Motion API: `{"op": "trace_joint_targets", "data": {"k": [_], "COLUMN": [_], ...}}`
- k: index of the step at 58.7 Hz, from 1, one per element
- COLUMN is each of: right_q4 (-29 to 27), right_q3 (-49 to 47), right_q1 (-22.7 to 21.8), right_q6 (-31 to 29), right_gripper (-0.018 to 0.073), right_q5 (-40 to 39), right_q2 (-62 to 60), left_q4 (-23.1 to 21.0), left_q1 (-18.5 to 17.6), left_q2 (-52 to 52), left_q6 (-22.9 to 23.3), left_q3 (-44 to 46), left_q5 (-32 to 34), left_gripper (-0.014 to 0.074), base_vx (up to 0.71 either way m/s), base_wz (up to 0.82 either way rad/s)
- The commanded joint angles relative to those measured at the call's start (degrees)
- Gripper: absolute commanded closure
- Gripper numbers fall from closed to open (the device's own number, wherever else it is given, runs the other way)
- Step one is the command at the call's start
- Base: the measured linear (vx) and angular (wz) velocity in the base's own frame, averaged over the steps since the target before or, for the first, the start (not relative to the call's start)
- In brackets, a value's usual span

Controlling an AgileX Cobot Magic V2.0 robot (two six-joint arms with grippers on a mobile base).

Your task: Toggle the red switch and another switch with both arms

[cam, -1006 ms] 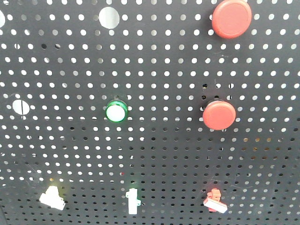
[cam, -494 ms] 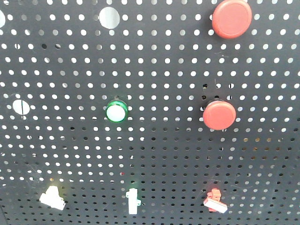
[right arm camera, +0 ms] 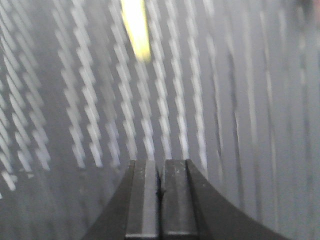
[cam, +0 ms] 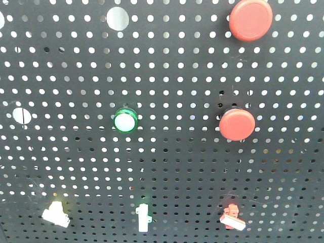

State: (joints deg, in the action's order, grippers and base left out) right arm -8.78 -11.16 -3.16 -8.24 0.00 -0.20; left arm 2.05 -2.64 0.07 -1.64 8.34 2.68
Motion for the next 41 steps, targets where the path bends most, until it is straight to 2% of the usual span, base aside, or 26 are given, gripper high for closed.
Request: {"op": "trace_joint_targets", "data": {"k": [1,7,13,21,30,37,41], "right_q4": [2.4,3.4,3.1,0.5,-4.8,-5.2,-5.2], "right_q3": [-9.1,-15.9,-20.1,-21.2,-21.1,-20.9,-20.9], "right_q1": [-0.4,-0.4,-0.4,-0.4,-0.4,-0.4,-0.4], "right_q6": [-3.0,-5.4,-5.9,-4.0,-4.0,-4.7,-4.7], "right_gripper": [0.0566,0.0566,0.0566,0.0566,0.0566,0.0566,0.0566], "right_q5": [1.3,3.7,2.7,0.3,0.0,2.3,3.2], "right_q2": [3.9,9.5,14.5,18.9,21.3,21.3,21.9], "left_q4": [0.4,2.8,5.4,5.2,4.3,3.8,3.9], "left_q1": [0.1,0.1,0.1,0.1,0.1,0.1,-0.8], "left_q2": [4.5,10.6,17.8,24.6,26.2,26.8,27.9], "left_q6": [0.1,0.1,0.1,0.7,1.6,5.1,5.2], "left_q3": [7.7,13.6,18.7,22.2,22.8,22.8,22.8], "left_q5": [3.1,1.8,2.0,4.6,6.0,4.4,4.6], "left_gripper": [0.0594,0.0594,0.0594,0.0594,0.0594,0.0594,0.0594], "base_vx": [0.0,0.0,0.0,0.0,0.0,0.0,0.0], "base_wz": [0.0,0.0,0.0,0.0,0.0,0.0,0.0]}}
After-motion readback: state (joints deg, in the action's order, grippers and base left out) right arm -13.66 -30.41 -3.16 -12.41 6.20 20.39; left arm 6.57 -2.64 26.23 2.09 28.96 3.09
